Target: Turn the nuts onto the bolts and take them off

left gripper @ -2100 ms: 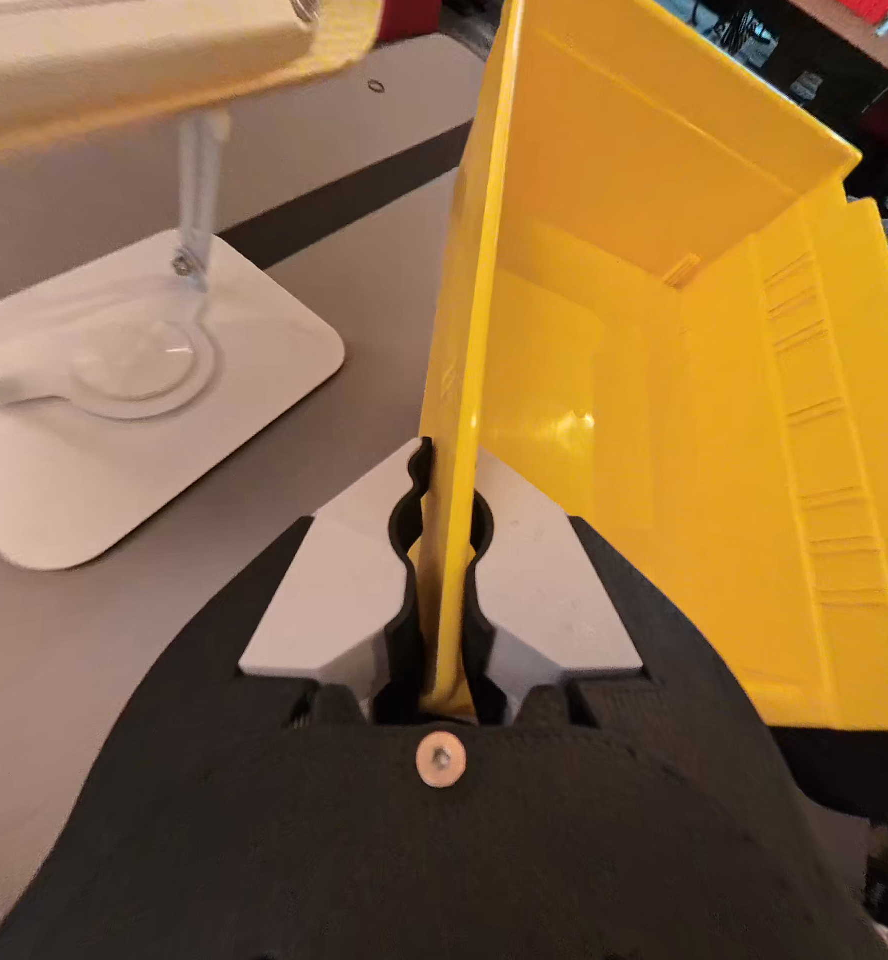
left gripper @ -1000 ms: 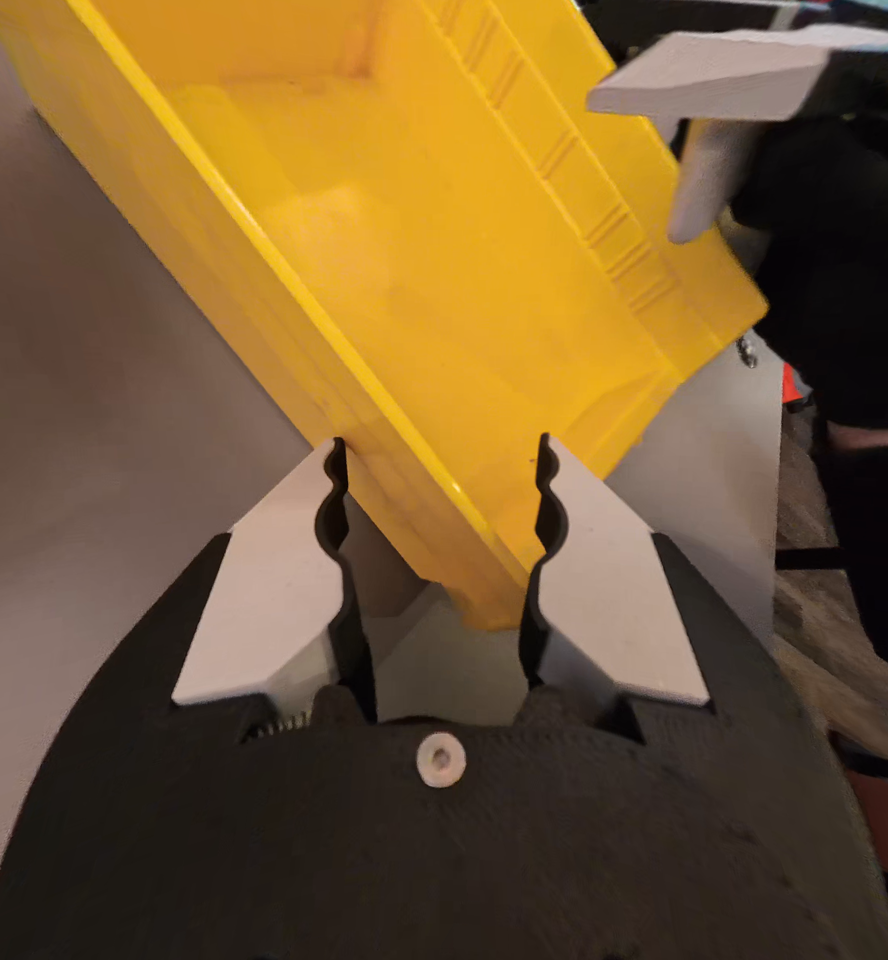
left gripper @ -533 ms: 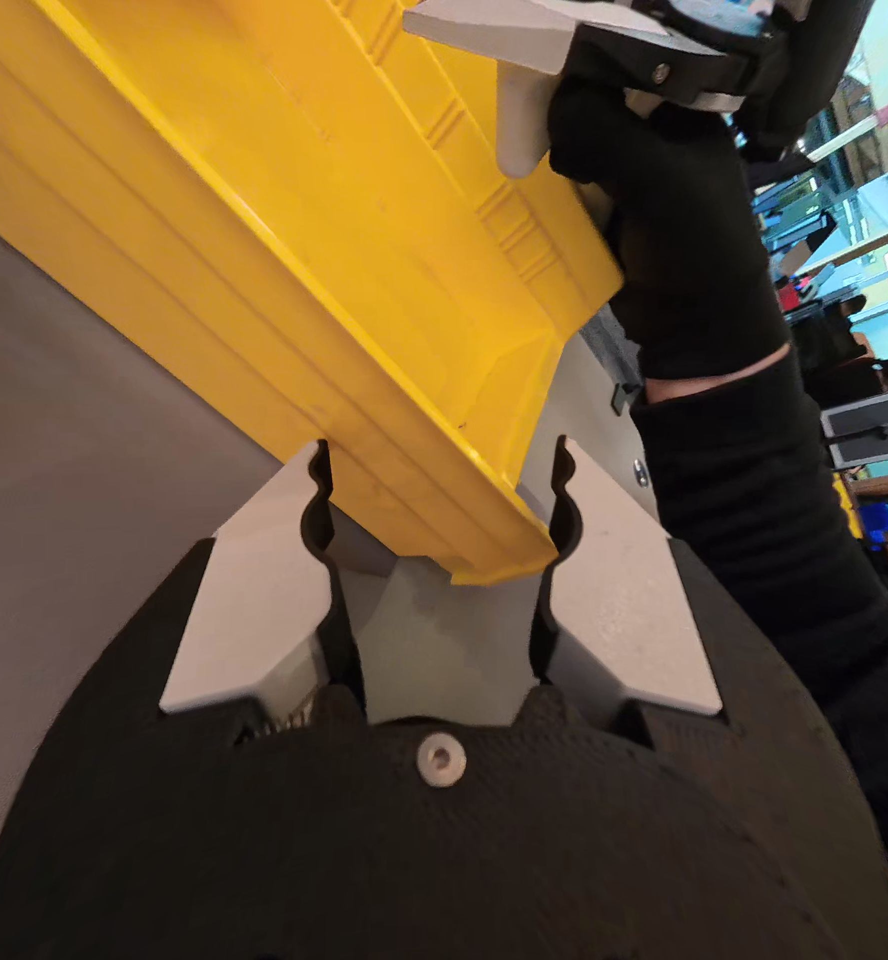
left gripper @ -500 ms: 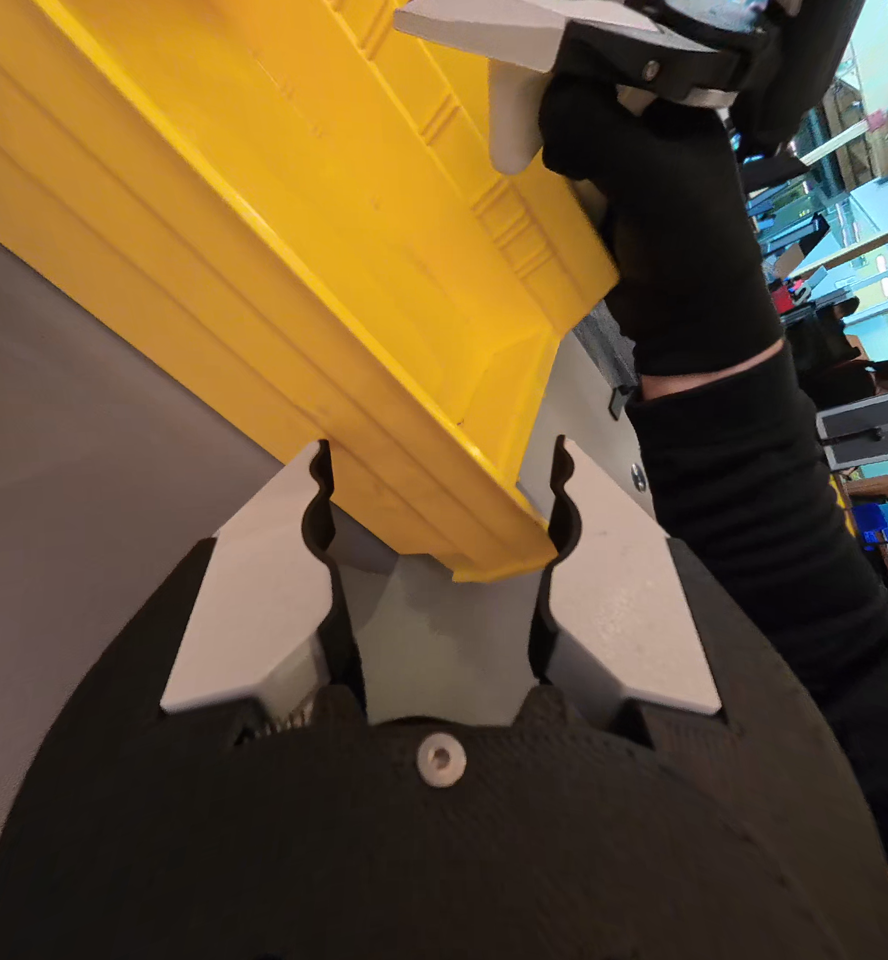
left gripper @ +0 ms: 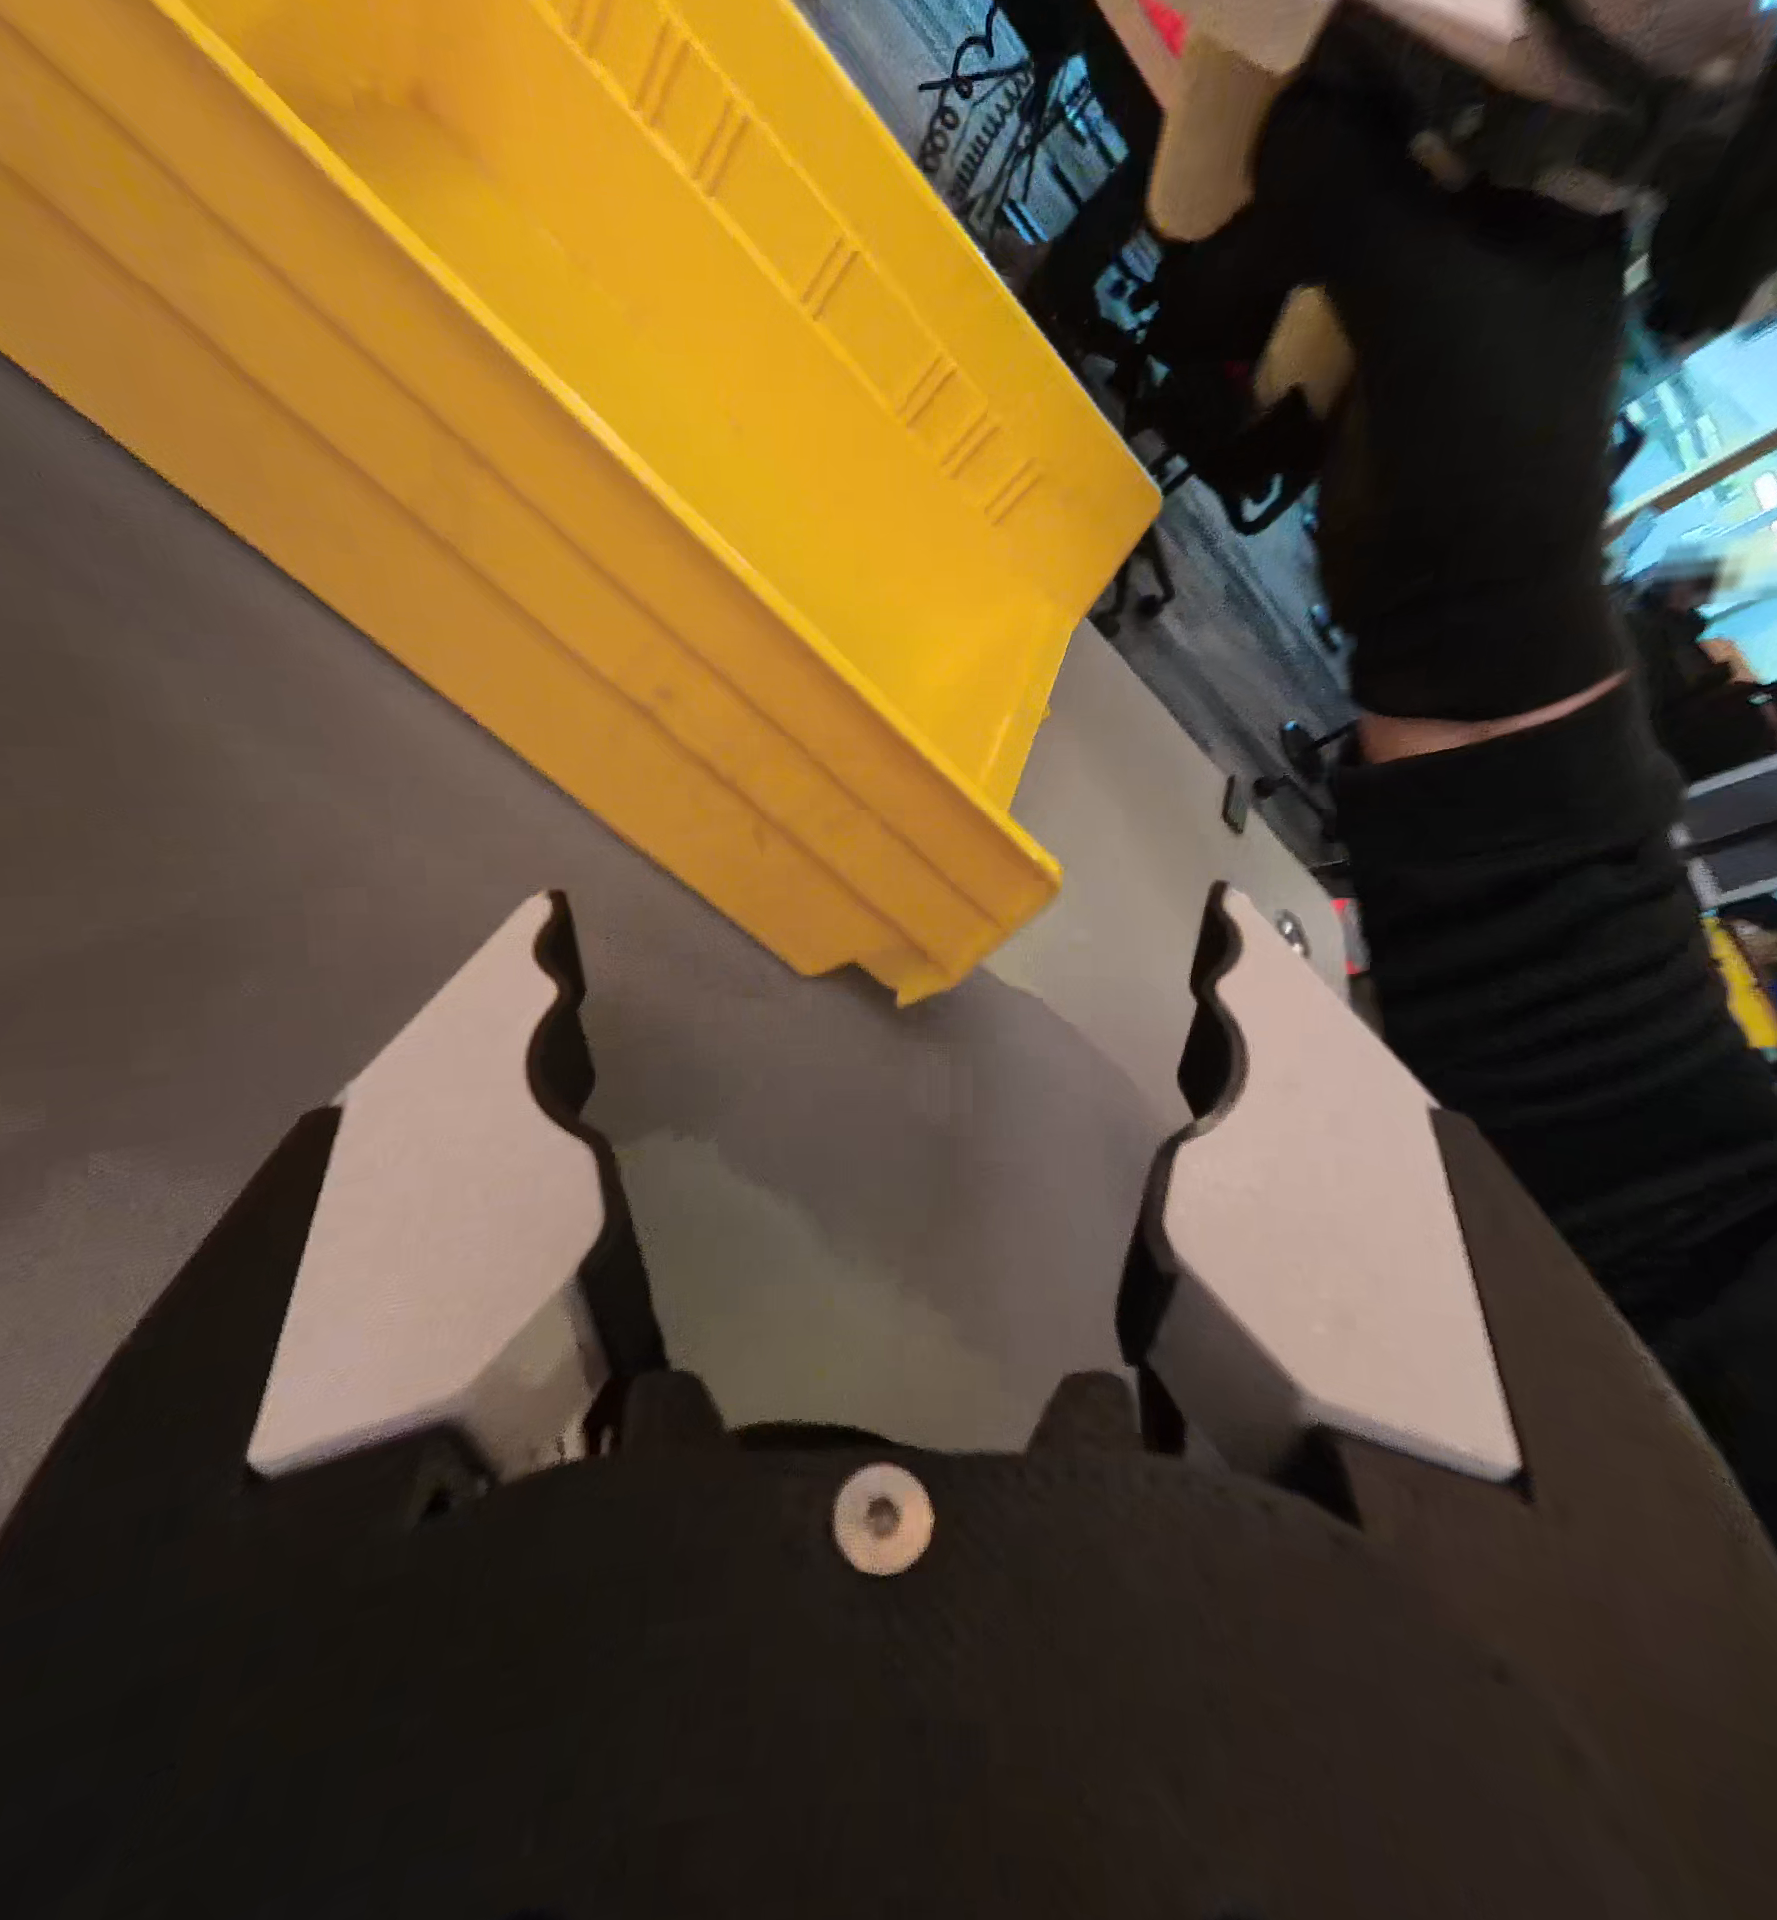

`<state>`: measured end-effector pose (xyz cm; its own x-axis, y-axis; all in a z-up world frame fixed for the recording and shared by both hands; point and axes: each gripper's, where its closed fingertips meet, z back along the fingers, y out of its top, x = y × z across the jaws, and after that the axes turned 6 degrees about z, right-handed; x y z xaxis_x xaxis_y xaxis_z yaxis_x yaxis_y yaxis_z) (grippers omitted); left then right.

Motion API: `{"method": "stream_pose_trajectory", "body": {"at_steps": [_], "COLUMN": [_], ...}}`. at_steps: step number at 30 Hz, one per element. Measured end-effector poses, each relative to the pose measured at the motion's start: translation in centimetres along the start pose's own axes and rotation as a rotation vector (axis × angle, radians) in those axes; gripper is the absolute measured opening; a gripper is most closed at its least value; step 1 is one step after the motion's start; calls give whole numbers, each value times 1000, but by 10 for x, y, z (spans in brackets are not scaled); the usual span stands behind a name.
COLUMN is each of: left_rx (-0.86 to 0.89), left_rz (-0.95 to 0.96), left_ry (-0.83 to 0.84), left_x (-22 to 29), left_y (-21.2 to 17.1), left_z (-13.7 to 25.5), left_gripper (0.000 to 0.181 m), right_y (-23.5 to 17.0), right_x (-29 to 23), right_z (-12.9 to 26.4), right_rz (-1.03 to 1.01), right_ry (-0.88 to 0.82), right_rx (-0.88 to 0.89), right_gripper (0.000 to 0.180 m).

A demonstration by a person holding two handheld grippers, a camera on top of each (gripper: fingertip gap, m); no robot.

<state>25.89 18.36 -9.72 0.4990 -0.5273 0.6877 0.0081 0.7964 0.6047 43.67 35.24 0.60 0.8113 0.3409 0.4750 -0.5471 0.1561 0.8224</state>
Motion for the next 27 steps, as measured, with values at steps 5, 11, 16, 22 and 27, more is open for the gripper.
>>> {"method": "stream_pose_trajectory", "body": {"at_steps": [5,11,16,22,27], "left_rx": [-31,-33,-63,-171,-158], "left_rz": [-100,-176,-175,-205,-328], "left_ry": [63,280,329,443,465], "left_x": [-5,-50,-86,-134,-144], "left_y": [-24,-48,-83,-135,-139], "left_z": [64,146,193,225,233], "left_gripper": [130,124,137,140,123], "right_y": [63,86,68,40,20], "right_x": [-101,-298,-413,-491,-517], "right_z": [63,109,108,101,85], "right_rz": [55,147,126,173,288], "right_ry": [249,695,912,1033,995], "right_rx": [65,55,-37,-127,-138], "right_gripper": [147,159,159,159,159]}}
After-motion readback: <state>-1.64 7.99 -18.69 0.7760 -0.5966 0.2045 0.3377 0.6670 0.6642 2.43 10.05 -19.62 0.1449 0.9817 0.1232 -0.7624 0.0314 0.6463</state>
